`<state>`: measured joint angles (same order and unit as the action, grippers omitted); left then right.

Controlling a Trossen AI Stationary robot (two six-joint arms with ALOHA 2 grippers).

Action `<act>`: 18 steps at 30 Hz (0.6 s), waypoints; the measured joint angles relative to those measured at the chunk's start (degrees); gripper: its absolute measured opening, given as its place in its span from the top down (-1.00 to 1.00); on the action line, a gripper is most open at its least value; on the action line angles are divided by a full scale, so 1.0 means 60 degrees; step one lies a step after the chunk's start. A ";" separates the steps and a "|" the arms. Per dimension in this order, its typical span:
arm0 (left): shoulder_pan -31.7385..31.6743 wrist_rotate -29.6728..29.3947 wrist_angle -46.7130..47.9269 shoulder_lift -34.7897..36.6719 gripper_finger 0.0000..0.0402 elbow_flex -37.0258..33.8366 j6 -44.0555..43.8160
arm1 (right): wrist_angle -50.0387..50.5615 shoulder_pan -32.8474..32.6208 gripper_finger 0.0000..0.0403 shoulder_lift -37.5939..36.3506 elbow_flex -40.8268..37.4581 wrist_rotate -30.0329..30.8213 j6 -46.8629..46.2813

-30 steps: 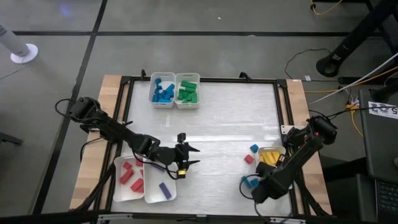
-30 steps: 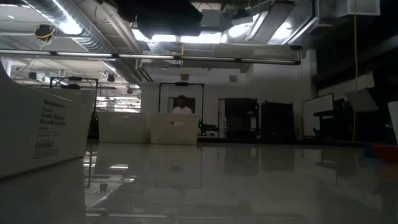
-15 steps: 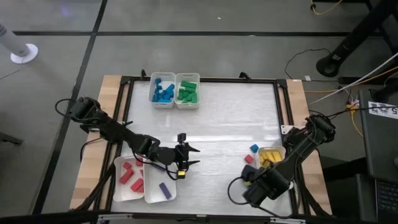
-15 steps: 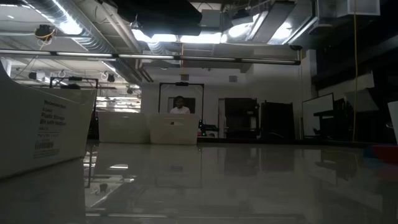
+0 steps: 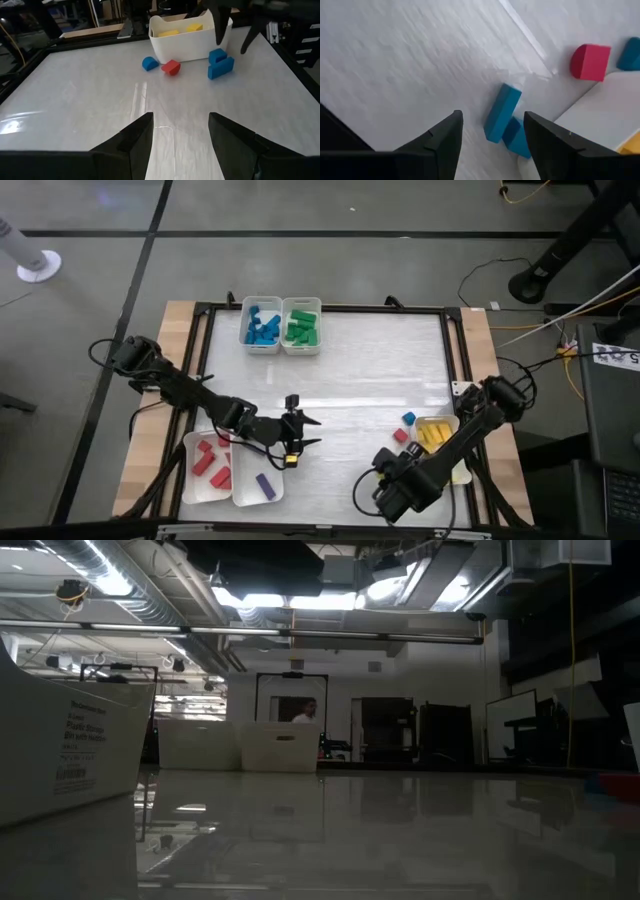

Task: Sort blocks
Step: Put the blue block into the top left white bin

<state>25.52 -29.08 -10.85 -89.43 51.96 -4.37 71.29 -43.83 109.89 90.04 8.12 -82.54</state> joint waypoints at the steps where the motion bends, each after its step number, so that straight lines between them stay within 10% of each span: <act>1: 0.0004 0.0000 -0.0005 0.0000 0.10 0.0000 -0.0007 | -0.0008 0.0000 -0.03 0.0092 0.0000 -0.0058 -0.0004; 18: 0.0004 0.0000 -0.0011 0.0000 0.10 0.0000 -0.0020 | 0.0541 0.0081 -0.03 0.1052 -0.0115 -0.0273 0.0036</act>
<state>25.54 -29.08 -10.92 -89.43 51.96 -4.49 74.54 -43.35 116.20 89.35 6.48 -82.32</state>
